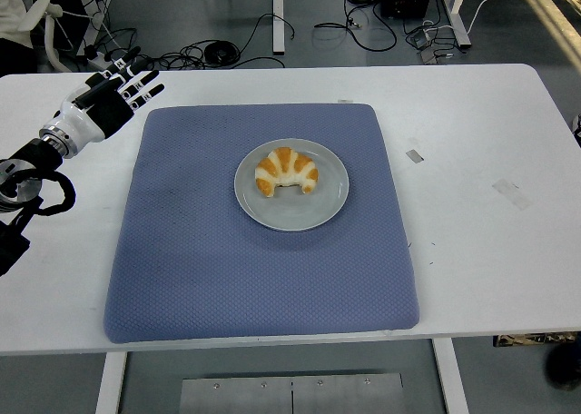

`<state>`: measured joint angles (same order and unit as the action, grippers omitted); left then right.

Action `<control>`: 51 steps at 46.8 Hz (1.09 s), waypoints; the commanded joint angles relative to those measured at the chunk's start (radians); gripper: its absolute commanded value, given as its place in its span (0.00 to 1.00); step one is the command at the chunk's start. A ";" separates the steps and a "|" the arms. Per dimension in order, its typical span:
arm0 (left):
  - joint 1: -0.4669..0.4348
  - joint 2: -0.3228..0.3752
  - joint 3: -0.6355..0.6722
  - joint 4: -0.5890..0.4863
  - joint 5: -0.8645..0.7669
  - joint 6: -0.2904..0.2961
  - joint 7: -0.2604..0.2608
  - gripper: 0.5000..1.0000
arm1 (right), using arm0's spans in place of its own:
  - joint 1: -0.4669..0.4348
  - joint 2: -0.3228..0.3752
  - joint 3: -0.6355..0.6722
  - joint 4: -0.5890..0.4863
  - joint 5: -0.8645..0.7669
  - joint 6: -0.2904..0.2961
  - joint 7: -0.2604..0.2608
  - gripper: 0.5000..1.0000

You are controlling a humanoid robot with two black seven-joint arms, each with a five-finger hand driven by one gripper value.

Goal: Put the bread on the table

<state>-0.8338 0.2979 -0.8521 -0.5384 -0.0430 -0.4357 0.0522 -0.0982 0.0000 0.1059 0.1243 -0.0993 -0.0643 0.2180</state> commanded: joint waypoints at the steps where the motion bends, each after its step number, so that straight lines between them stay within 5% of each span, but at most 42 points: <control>1: 0.004 0.000 0.004 0.000 0.000 0.000 0.000 0.97 | 0.000 0.000 0.000 0.000 0.000 0.000 0.000 1.00; 51: -0.001 -0.036 -0.010 0.000 -0.003 0.003 -0.003 0.97 | 0.000 0.000 0.000 0.000 0.000 0.000 0.000 1.00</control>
<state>-0.8380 0.2595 -0.8617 -0.5395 -0.0466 -0.4325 0.0481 -0.0982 0.0000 0.1059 0.1243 -0.0994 -0.0645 0.2177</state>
